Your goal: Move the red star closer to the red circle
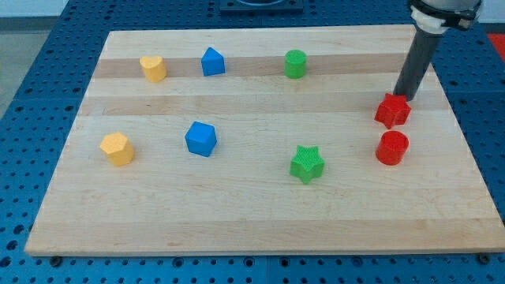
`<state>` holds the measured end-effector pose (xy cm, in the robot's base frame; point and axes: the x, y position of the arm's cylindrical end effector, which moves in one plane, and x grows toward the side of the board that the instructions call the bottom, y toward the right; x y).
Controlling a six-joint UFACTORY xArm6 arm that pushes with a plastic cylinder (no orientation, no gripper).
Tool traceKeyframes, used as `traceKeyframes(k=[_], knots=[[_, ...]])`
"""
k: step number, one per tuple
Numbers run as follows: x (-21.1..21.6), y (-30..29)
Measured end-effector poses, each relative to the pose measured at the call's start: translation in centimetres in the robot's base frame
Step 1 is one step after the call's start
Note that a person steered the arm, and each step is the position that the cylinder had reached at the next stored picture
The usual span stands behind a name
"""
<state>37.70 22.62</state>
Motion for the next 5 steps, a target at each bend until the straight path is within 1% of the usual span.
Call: traceKeyframes(k=[2,4,5], knots=[[0.7,-1.0],[2.9,-1.6],[2.9,-1.6]])
